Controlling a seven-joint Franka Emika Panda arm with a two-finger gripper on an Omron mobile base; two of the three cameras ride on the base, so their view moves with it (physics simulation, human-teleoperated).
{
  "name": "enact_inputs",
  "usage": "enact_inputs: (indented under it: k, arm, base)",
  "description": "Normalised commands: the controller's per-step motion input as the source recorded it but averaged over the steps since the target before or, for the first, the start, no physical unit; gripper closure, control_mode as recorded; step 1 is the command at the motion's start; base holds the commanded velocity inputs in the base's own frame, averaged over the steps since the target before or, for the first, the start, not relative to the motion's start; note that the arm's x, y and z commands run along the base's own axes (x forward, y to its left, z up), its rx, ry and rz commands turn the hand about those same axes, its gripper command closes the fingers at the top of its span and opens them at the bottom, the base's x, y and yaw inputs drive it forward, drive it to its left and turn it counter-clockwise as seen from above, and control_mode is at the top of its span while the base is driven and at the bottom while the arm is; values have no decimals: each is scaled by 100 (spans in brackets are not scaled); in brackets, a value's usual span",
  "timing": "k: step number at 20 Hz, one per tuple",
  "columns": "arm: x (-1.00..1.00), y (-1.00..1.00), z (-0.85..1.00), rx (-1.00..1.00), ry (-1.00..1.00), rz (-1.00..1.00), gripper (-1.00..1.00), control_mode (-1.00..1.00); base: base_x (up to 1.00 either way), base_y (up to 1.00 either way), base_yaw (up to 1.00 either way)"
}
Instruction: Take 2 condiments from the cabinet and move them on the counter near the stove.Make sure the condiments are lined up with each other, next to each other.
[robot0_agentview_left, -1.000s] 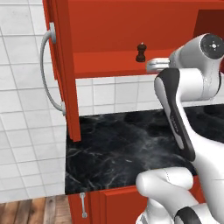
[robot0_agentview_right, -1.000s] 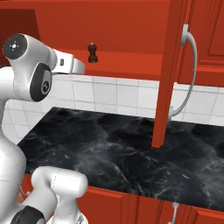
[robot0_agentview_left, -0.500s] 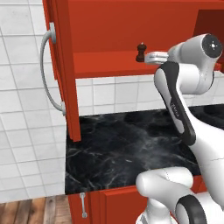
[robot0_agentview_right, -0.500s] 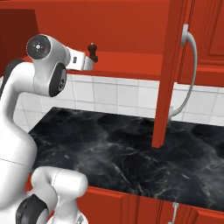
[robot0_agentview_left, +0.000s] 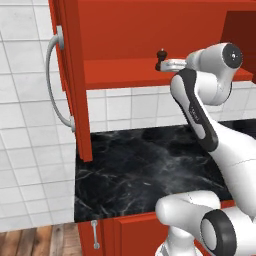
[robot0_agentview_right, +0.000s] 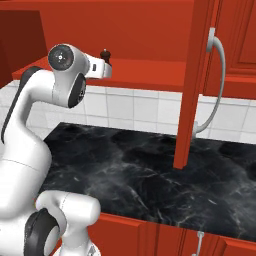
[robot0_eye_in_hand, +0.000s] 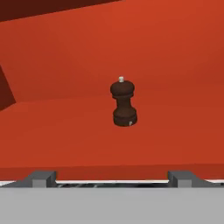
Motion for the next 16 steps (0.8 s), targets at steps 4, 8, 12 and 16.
enact_inputs:
  k: [4,8,12,16]
  arm:
    - [56,0,0,-3,15,0,-100,-100]
    - [63,0,0,-7,8,0,-100,-100]
    - [54,0,-3,-8,-2,0,-100,-100]
    - [46,0,-6,-9,-1,0,-100,-100]
  base:
    - [0,0,0]
    - [0,0,0]
    - [0,0,0]
    - [0,0,0]
